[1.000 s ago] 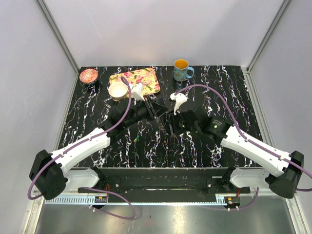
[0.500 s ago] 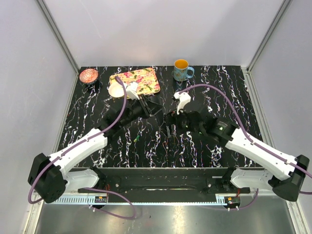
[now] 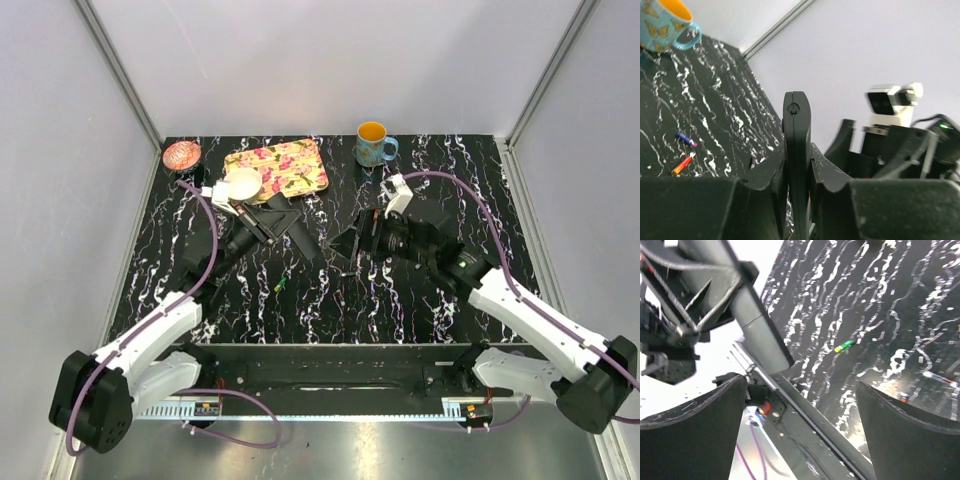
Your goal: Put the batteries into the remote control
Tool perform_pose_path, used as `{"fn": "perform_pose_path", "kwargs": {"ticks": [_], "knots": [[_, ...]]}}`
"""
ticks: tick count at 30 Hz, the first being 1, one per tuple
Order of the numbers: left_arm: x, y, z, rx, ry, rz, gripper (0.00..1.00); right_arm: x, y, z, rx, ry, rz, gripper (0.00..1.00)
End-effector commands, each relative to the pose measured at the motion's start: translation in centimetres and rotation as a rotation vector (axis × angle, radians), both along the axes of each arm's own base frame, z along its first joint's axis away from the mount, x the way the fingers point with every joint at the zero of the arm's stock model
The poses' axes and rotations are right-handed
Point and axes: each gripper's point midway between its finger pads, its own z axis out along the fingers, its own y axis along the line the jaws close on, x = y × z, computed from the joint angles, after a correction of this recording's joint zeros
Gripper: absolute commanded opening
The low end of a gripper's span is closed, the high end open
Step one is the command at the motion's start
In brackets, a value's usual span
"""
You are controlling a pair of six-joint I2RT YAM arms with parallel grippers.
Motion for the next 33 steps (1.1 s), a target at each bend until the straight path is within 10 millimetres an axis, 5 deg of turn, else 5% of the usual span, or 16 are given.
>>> {"fn": "perform_pose_path", "kwargs": {"ticks": [1,14,29,33], "knots": [[-1.8,1.9,5.6,-0.123,-0.237,0.064,0.0,-0.5,3.0,3.3,0.263,0.075,0.115,1.0],[-2.2,2.2,5.4,-0.044,-0.27,0.144,0.0,1.2,7.2,3.9,0.432,0.161,0.212,1.0],[-2.3,1.9,5.2,-0.053,-0.261,0.149,0.0,1.3,8.1,3.0,0.462,0.209,0.248,0.71],[-2.3,2.0,5.2,-0.051,-0.262,0.157,0.0,1.2,8.2,2.6,0.456,0.228,0.254,0.72]]}}
